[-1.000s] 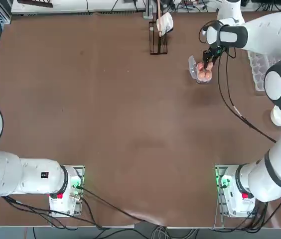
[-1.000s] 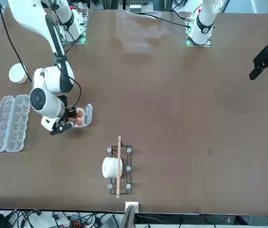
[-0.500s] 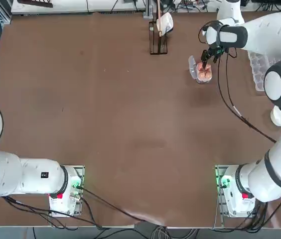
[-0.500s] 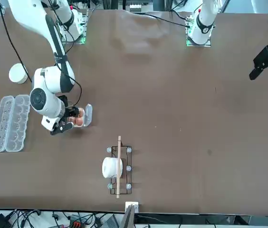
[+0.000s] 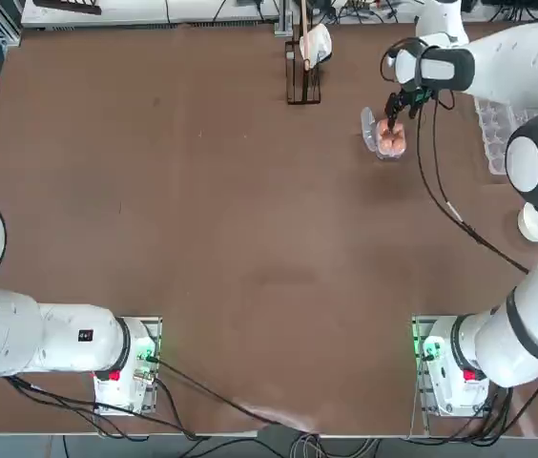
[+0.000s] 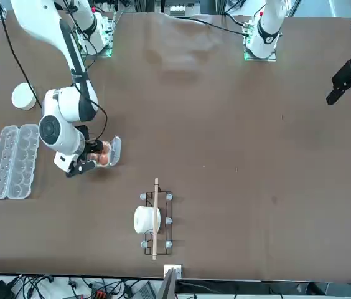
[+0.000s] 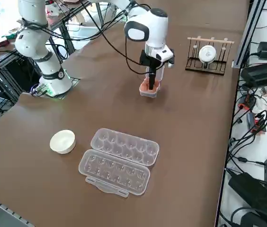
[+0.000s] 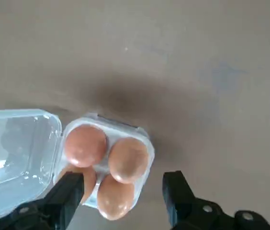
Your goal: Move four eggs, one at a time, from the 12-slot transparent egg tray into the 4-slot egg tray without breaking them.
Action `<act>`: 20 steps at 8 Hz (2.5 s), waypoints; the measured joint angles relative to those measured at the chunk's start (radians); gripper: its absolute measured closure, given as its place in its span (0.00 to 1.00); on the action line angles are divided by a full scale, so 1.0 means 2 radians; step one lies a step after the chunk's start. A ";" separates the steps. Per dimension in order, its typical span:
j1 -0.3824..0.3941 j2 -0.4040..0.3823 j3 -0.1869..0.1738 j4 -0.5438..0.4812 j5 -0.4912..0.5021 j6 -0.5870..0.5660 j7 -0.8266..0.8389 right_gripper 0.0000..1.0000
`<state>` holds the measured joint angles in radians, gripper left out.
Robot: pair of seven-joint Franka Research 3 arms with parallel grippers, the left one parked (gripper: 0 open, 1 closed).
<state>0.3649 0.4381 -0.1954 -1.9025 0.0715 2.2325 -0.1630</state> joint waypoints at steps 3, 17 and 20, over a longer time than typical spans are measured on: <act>-0.007 -0.007 -0.003 0.021 0.000 0.000 0.000 0.00; -0.076 -0.160 -0.008 0.193 -0.012 -0.315 0.111 0.00; -0.076 -0.186 -0.008 0.185 -0.015 -0.319 0.111 0.00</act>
<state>0.2129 0.0666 -0.2106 -1.5317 0.0406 1.5943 0.0596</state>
